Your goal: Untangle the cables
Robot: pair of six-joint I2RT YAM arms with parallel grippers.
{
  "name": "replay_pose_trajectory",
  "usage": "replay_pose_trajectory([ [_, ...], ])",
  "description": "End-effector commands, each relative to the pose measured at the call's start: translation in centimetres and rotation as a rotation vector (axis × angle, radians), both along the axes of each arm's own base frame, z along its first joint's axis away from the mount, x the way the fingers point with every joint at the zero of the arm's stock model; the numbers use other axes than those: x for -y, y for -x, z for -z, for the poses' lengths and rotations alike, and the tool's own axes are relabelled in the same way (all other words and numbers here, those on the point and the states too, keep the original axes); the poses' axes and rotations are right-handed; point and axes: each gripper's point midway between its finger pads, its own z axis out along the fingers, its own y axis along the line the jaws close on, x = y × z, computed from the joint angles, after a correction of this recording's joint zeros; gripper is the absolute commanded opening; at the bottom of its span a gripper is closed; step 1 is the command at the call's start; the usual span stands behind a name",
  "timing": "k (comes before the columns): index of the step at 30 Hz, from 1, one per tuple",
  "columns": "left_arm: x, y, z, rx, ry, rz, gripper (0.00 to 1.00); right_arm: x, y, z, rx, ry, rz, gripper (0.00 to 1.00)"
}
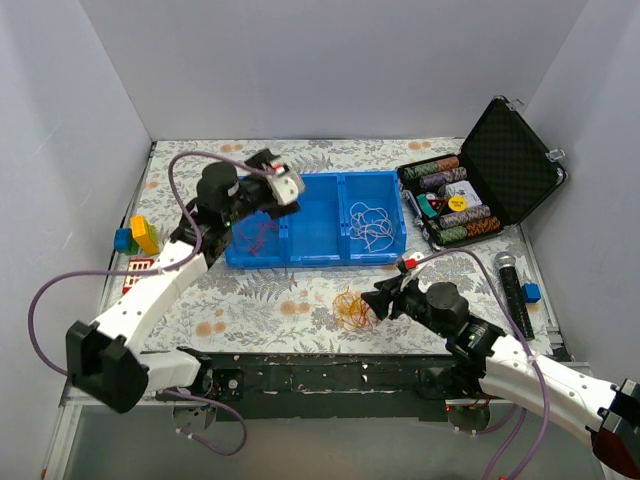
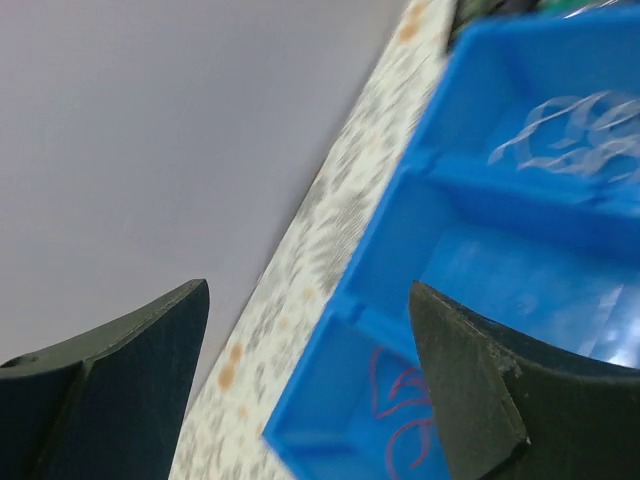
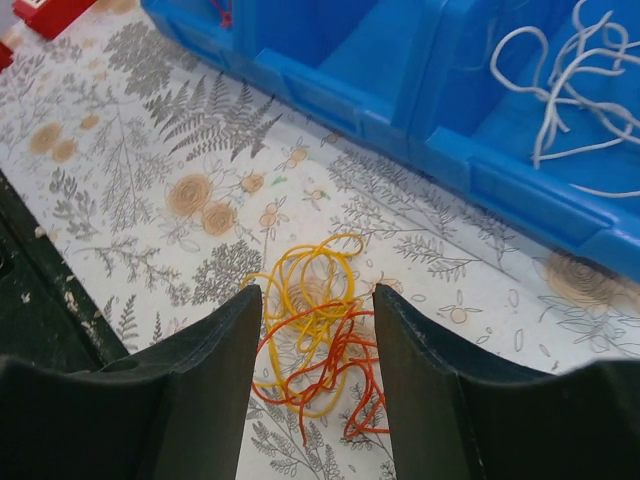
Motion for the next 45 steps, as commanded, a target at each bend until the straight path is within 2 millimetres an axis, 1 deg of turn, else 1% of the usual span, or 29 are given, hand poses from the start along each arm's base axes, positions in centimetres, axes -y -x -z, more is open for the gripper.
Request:
replay_pose_trajectory([
  [1, 7.6, 11.1, 5.0, -0.2, -0.015, 0.404, 0.81, 1.6, -2.2, -3.1, 0.076, -0.011, 0.142, 0.58],
  [3, 10.0, 15.0, 7.3, -0.278, -0.025, 0.509, 0.82, 2.1, -2.3, -3.0, 0.07, -0.011, 0.171, 0.6],
  [5, 11.5, 17.9, 10.1, -0.365, -0.045, 0.583, 0.81, 2.4, -2.1, -2.6, 0.058, -0.011, 0.178, 0.6],
  [7, 12.4, 19.6, 12.7, -0.429, -0.078, 0.627, 0.79, 2.6, -1.9, -1.7, 0.032, -0.008, 0.184, 0.61],
  [8, 12.7, 20.0, 13.7, -0.447, -0.089, 0.638, 0.77, 2.8, -1.7, -1.3, 0.019, -0.008, 0.188, 0.61],
  [9, 12.9, 20.3, 14.8, -0.47, -0.098, 0.646, 0.75, 2.8, -1.6, -0.9, 0.007, -0.007, 0.19, 0.61],
  [11, 13.4, 20.2, 16.4, -0.492, -0.109, 0.645, 0.7, 3.1, -1.5, 0.1, -0.017, 0.001, 0.199, 0.6],
  [13, 14.1, 19.4, 17.0, -0.494, -0.101, 0.634, 0.66, 3.1, -1.4, 0.6, -0.035, 0.002, 0.205, 0.6],
  [14, 14.6, 19.2, 17.4, -0.525, -0.091, 0.627, 0.66, 3.1, -1.3, 0.8, -0.039, 0.004, 0.201, 0.6],
  [17, 15.8, 19.0, 17.7, -0.552, -0.073, 0.641, 0.66, 2.8, -1.2, 2.1, -0.071, 0.029, 0.191, 0.6],
  [18, 16.2, 19.1, 17.7, -0.552, -0.068, 0.645, 0.66, 2.8, -1.1, 2.6, -0.088, 0.043, 0.188, 0.59],
  [20, 16.5, 19.7, 18.5, -0.568, -0.077, 0.657, 0.66, 2.6, -0.9, 3.8, -0.12, 0.073, 0.176, 0.58],
  [22, 17.2, 19.9, 18.8, -0.573, -0.064, 0.662, 0.65, 2.6, -0.6, 5.0, -0.165, 0.099, 0.173, 0.57],
  [25, 17.7, 20.3, 19.8, -0.603, -0.064, 0.664, 0.66, 2.4, 0.1, 5.7, -0.199, 0.101, 0.146, 0.55],
  [27, 18.0, 20.5, 20.4, -0.606, -0.071, 0.669, 0.66, 2.3, 0.4, 5.9, -0.212, 0.094, 0.14, 0.51],
  [30, 18.0, 20.8, 21.9, -0.603, -0.102, 0.684, 0.66, 2.4, 0.7, 6.3, -0.227, 0.09, 0.136, 0.43],
  [32, 17.7, 20.8, 23.2, -0.581, -0.143, 0.691, 0.66, 2.3, 0.8, 6.4, -0.23, 0.087, 0.129, 0.34],
  [34, 17.3, 20.8, 24.4, -0.577, -0.172, 0.681, 0.65, 2.3, 0.7, 6.4, -0.232, 0.093, 0.128, 0.22],
  [35, 17.0, 20.6, 25.0, -0.556, -0.195, 0.68, 0.62, 2.3, 0.6, 6.2, -0.227, 0.097, 0.13, 0.14],
  [36, 16.7, 20.6, 25.3, -0.545, -0.204, 0.678, 0.55, 2.3, 0.5, 6.0, -0.22, 0.105, 0.127, 0.07],
  [37, 16.5, 20.6, 25.5, -0.531, -0.209, 0.676, 0.47, 2.3, 0.2, 5.4, -0.207, 0.108, 0.135, 0.01],
  [38, 16.2, 20.6, 25.6, -0.523, -0.212, 0.672, 0.39, 2.4, -0.2, 4.6, -0.186, 0.112, 0.151, 0.01],
  [39, 16.1, 20.8, 25.5, -0.518, -0.209, 0.675, 0.32, 2.4, -0.9, 3.1, -0.152, 0.099, 0.17, 0.01],
  [41, 15.5, 21.3, 25.9, -0.529, -0.212, 0.677, 0.26, 2.5, -1.8, 0.1, -0.074, 0.075, 0.188, 0.01],
  [42, 15.3, 21.6, 26.0, -0.528, -0.215, 0.684, 0.22, 2.4, -2.2, -1.8, -0.033, 0.053, 0.193, 0.01],
  [45, 14.6, 22.1, 26.3, -0.52, -0.23, 0.694, 0.08, 2.8, -3.3, -6.4, 0.069, 0.035, 0.221, 0.01],
])
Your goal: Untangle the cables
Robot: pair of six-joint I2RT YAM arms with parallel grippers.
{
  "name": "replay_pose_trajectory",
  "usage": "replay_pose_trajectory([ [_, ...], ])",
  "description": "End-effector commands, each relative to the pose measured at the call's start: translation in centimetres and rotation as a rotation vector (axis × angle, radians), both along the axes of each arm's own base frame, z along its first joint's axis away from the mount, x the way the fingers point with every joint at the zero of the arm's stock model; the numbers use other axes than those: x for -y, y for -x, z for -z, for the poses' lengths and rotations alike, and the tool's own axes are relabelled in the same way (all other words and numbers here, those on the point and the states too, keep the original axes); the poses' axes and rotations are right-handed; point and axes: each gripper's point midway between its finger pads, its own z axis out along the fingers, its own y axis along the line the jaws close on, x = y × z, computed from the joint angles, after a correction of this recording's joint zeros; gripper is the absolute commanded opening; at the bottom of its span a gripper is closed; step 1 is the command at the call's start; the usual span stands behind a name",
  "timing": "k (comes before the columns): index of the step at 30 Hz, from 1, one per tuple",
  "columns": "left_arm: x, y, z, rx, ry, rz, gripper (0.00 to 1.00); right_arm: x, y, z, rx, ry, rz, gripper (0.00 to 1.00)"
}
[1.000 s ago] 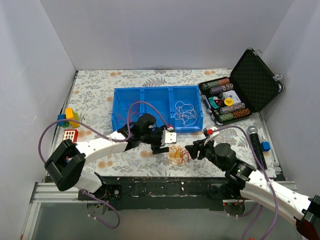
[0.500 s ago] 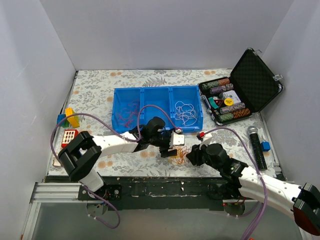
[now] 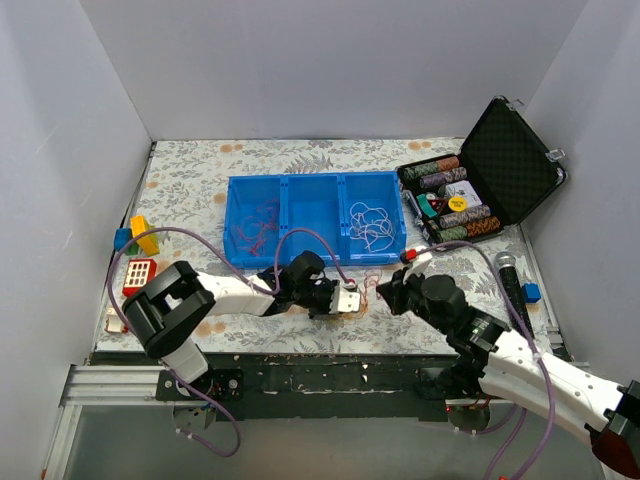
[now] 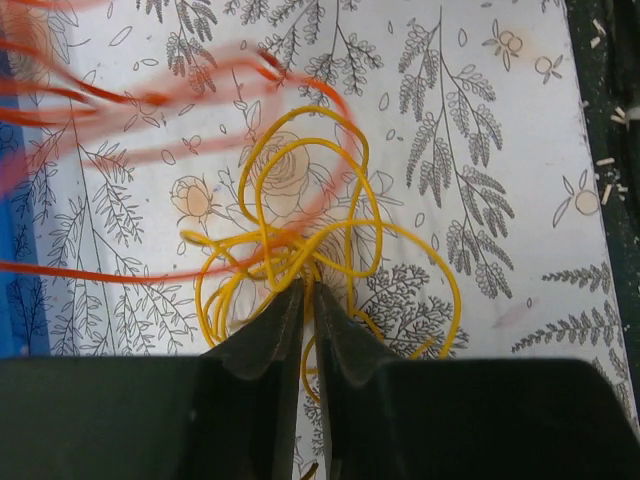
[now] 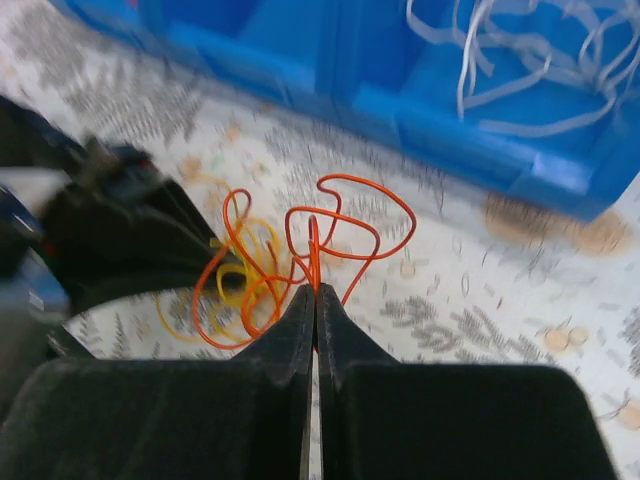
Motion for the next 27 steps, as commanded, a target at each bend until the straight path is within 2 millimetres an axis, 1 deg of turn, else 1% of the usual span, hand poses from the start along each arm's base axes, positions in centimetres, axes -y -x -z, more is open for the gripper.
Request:
replay_pose_trajectory([
  [1, -0.4, 0.2, -1.4, 0.08, 0.038, 0.035, 0.04, 0.0, -2.9, -10.0, 0.238, -0.065, 0.057, 0.01],
  [2, -0.7, 0.3, -1.4, 0.093, 0.034, 0.041, 0.0, 0.1, -3.1, -11.6, 0.272, -0.075, 0.061, 0.01],
  [6, -2.3, 0.9, -0.8, 0.133, 0.005, 0.053, 0.0, 0.8, -3.8, -15.3, 0.345, -0.05, 0.085, 0.01],
  [9, -3.5, 1.0, -1.0, 0.173, -0.005, 0.042, 0.0, 1.5, -4.3, -17.9, 0.409, -0.031, 0.111, 0.01],
  [11, -4.1, 0.8, -1.3, 0.194, -0.01, 0.021, 0.0, 1.6, -4.6, -19.5, 0.449, -0.026, 0.115, 0.01],
  [12, -4.0, 0.4, -2.1, 0.212, 0.007, 0.003, 0.01, 1.5, -4.7, -20.1, 0.464, -0.029, 0.109, 0.01],
  [13, -3.8, -0.1, -3.1, 0.236, 0.025, -0.02, 0.06, 1.2, -4.8, -20.6, 0.476, -0.029, 0.102, 0.01],
  [14, -3.5, -0.7, -4.1, 0.247, 0.04, -0.046, 0.09, 0.9, -5.0, -20.8, 0.479, -0.029, 0.095, 0.01],
  [16, -2.6, -1.9, -7.0, 0.274, 0.087, -0.091, 0.15, 0.0, -5.4, -20.8, 0.481, -0.016, 0.07, 0.01],
  [17, -2.2, -2.3, -8.1, 0.277, 0.104, -0.107, 0.19, -0.5, -5.5, -20.5, 0.472, -0.007, 0.05, 0.01],
  [18, -1.9, -2.6, -9.4, 0.282, 0.121, -0.122, 0.22, -1.0, -5.8, -21.3, 0.491, -0.03, 0.046, 0.01],
  [19, -1.7, -2.8, -10.4, 0.282, 0.136, -0.133, 0.28, -1.5, -5.9, -21.5, 0.497, -0.036, 0.033, 0.01],
  [21, -1.4, -3.1, -13.1, 0.277, 0.179, -0.166, 0.46, -2.1, -6.2, -22.1, 0.504, -0.042, 0.018, 0.01],
  [22, -1.3, -3.2, -14.2, 0.272, 0.201, -0.186, 0.5, -2.4, -6.3, -22.2, 0.502, -0.041, 0.013, 0.01],
  [24, -1.2, -3.8, -17.7, 0.254, 0.287, -0.271, 0.59, -2.7, -6.3, -22.5, 0.502, -0.045, 0.0, 0.01],
  [27, -1.7, -4.1, -22.4, 0.23, 0.4, -0.36, 0.61, -2.9, -6.0, -22.1, 0.493, -0.04, -0.022, 0.01],
])
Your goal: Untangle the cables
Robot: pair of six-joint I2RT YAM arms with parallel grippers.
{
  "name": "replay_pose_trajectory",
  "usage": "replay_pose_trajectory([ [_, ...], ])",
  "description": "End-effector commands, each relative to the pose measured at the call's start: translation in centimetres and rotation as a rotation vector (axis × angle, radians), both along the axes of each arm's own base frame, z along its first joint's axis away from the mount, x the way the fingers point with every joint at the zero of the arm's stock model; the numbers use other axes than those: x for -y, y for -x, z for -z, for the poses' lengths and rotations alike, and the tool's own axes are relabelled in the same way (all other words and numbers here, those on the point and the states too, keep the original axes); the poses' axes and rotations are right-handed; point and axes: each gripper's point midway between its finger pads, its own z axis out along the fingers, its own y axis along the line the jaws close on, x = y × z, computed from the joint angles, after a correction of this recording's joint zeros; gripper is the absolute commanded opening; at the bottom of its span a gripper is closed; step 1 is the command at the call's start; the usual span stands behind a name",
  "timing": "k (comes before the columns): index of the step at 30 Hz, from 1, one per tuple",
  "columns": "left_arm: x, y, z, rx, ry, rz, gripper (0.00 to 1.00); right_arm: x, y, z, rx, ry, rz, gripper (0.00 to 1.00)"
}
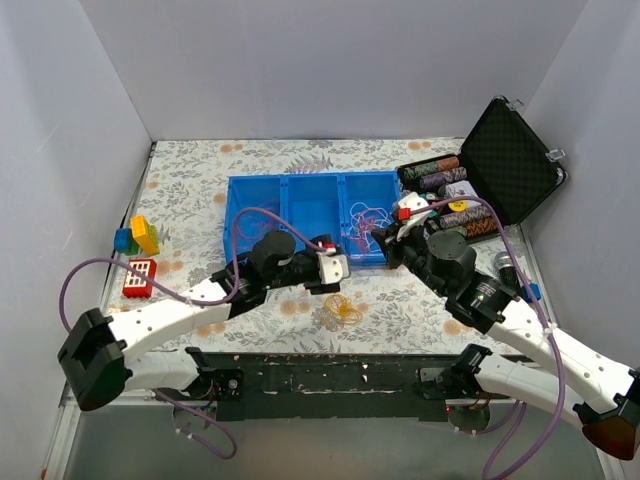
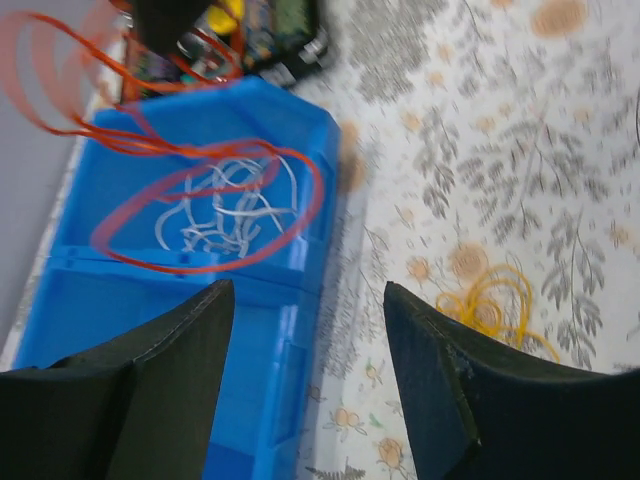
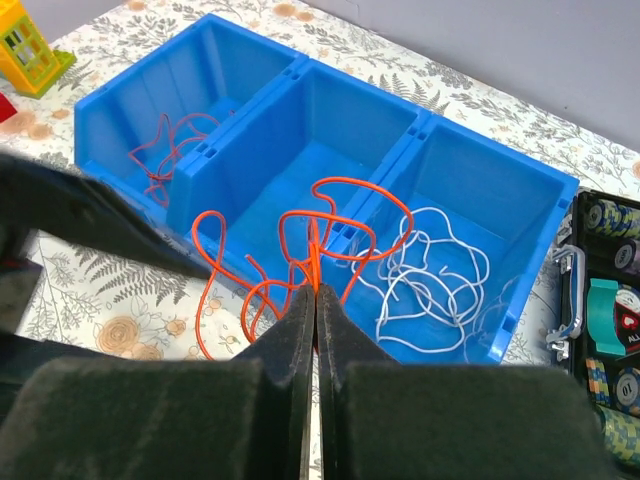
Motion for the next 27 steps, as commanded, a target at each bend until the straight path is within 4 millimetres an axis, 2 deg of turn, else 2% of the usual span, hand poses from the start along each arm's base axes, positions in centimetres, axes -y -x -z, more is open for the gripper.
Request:
replay_pose_trajectory([
  [1, -0.8, -0.3, -8.1, -0.052, 0.218, -0.127, 0.62, -0.6, 0.3, -4.7, 0.094, -0.087, -0.046, 0.01],
  [3, -1.0, 0.3, -9.9, -0.064, 0.264, -0.115, 0.63, -0.9, 0.6, -4.2, 0.086, -0.082, -0.072, 0.01],
  [4, -1.1, 0.5, -10.5, -0.063, 0.286, -0.114, 0.67, -1.1, 0.7, -4.0, 0.082, -0.08, -0.082, 0.01],
  [7, -1.2, -0.3, -11.3, -0.036, 0.32, -0.148, 0.7, -1.7, 1.2, -3.9, 0.072, -0.088, -0.124, 0.01],
  [11, -1.0, -2.2, -10.2, 0.006, 0.295, -0.209, 0.7, -2.5, 1.8, -4.2, 0.062, -0.105, -0.175, 0.01],
  [14, -0.3, -1.4, -8.3, -0.01, 0.224, -0.129, 0.68, -2.9, 2.2, -4.7, 0.058, -0.127, -0.202, 0.01],
  [16, -0.2, -1.0, -7.6, 0.01, 0.191, -0.088, 0.61, -3.1, 2.4, -4.9, 0.054, -0.14, -0.215, 0.01],
  [17, -0.3, -1.1, -7.5, 0.039, 0.186, -0.086, 0.54, -3.2, 2.5, -5.0, 0.054, -0.145, -0.218, 0.01],
  [20, -1.0, -3.0, -9.0, 0.13, 0.217, -0.169, 0.2, -3.3, 2.6, -4.9, 0.044, -0.151, -0.227, 0.01],
  [22, -1.6, -4.0, -10.4, 0.185, 0.236, -0.216, 0.03, -3.2, 2.5, -4.6, 0.039, -0.15, -0.217, 0.01],
  [23, -2.2, -4.7, -11.1, 0.206, 0.248, -0.249, 0.0, -3.1, 2.4, -4.4, 0.034, -0.15, -0.207, 0.01],
  [25, -3.4, -5.9, -13.1, 0.237, 0.279, -0.304, 0.0, -2.9, 2.2, -4.1, 0.028, -0.144, -0.188, 0.01],
  [27, -5.2, -7.2, -16.0, 0.277, 0.346, -0.384, 0.0, -2.7, 2.0, -3.6, 0.02, -0.139, -0.171, 0.04],
])
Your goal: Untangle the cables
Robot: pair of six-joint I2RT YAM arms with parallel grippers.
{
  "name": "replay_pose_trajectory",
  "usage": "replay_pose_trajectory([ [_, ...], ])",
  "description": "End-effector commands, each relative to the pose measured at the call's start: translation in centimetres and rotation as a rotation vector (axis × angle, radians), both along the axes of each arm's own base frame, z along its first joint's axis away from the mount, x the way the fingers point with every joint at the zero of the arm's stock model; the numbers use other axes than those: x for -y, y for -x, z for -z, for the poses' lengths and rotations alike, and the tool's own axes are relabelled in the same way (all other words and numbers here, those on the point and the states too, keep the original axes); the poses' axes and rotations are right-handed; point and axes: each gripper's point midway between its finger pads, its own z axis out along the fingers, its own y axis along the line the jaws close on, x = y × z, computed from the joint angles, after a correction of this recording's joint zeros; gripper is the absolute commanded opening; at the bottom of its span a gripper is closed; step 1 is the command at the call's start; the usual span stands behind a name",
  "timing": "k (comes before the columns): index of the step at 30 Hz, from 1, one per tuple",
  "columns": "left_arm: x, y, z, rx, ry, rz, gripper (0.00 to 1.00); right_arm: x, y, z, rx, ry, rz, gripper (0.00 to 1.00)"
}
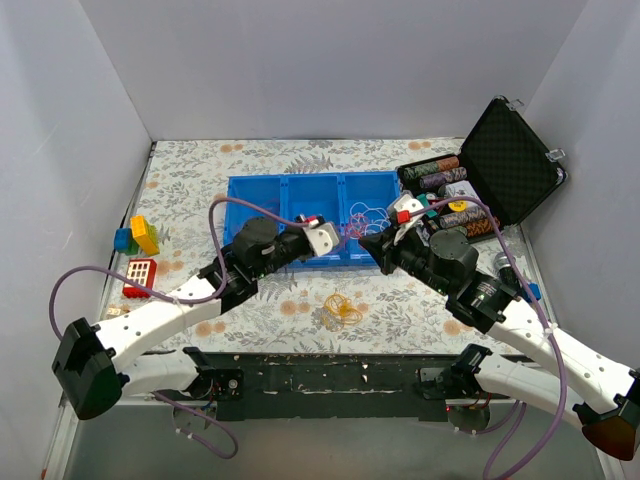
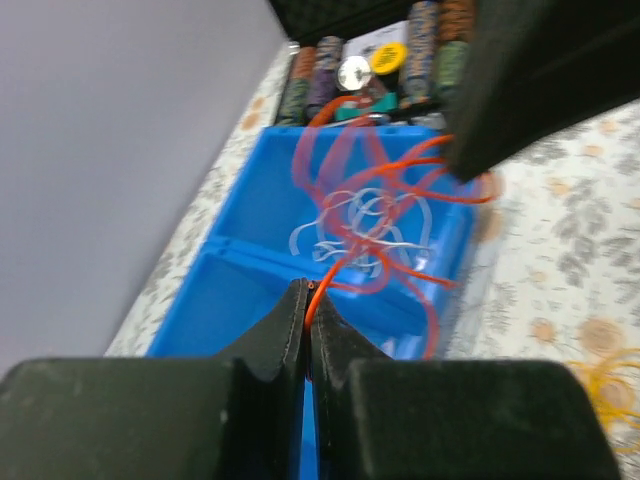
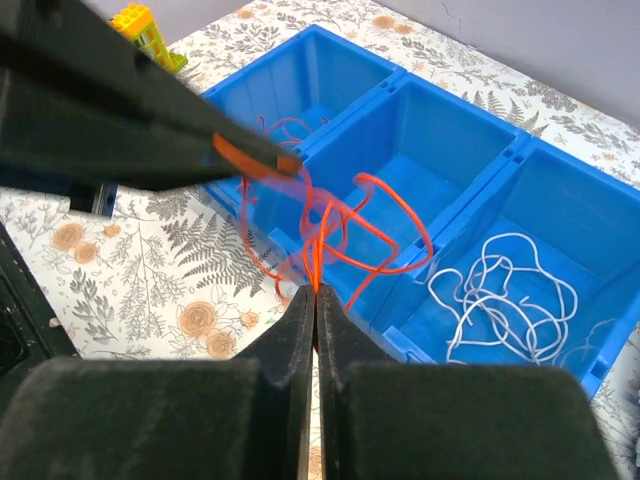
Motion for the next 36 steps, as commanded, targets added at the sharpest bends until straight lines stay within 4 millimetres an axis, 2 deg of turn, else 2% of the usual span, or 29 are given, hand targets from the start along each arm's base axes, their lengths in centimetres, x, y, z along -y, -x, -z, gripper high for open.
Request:
replay_pose_trajectory([
  [1, -5.1, -4.0, -9.1, 0.177, 0.183, -0.247, 0.0, 0.2, -0.7, -2.4, 0.034, -0.067, 0.043, 0.1],
  [2, -6.6, -5.0, -10.5, 0.2, 0.228, -0.314, 0.0, 0.3, -0.8, -2.1, 0.032, -0.063, 0.049, 0.13],
  [5, -11.4, -7.8, -14.1, 0.249, 0.341, -0.512, 0.0, 0.4, -0.8, -1.1, 0.018, -0.053, 0.055, 0.32],
  [7, -13.8, -8.9, -15.7, 0.257, 0.396, -0.595, 0.0, 0.3, -0.8, -0.6, 0.01, -0.048, 0.053, 0.39],
  [9, -14.9, -9.4, -16.1, 0.262, 0.398, -0.624, 0.0, 0.1, -0.7, -0.2, -0.002, -0.046, 0.045, 0.44],
  [12, -16.0, -9.3, -16.0, 0.288, 0.397, -0.653, 0.0, 0.0, -0.7, 0.3, -0.012, -0.046, 0.042, 0.48],
  [21, -16.8, -9.5, -16.0, 0.328, 0.397, -0.672, 0.0, 0.2, -0.3, 1.5, -0.036, -0.039, 0.039, 0.48],
  [24, -17.2, -10.0, -15.4, 0.332, 0.378, -0.695, 0.0, 0.4, -0.2, 1.8, -0.041, -0.035, 0.041, 0.47],
  [36, -18.4, -11.3, -9.6, 0.334, 0.251, -0.751, 0.0, 1.0, 0.0, 2.6, -0.054, -0.026, 0.059, 0.46],
])
